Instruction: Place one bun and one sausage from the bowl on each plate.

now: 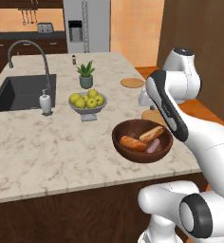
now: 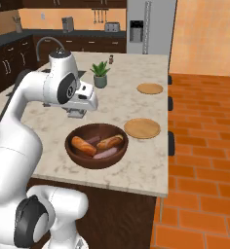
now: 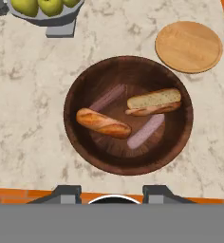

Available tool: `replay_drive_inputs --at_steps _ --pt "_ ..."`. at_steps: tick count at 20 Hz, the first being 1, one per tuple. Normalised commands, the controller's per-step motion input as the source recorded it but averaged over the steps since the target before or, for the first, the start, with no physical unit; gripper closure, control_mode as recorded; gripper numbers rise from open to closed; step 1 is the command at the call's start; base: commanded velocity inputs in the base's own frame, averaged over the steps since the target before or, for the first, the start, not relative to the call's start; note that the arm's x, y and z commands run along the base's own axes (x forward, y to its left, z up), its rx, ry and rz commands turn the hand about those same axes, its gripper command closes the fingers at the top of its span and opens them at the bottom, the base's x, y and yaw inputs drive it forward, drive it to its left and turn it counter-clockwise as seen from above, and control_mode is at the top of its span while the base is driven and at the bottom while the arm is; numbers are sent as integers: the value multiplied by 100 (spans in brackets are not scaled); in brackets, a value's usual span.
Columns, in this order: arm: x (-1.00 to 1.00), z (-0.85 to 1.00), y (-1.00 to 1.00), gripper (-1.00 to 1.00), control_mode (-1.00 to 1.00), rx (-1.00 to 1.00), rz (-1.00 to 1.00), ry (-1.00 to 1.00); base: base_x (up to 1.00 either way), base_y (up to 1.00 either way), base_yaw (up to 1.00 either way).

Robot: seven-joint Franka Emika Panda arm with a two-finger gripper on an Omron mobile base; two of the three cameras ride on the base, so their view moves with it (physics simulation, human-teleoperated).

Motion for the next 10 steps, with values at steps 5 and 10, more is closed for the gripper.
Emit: replay_drive_inputs --at_steps 5,10 --pt "-7 -2 -4 -100 -100 0 -7 -6 0 0 0" --pt "9 -42 -36 -100 -100 0 -30 -2 0 0 0"
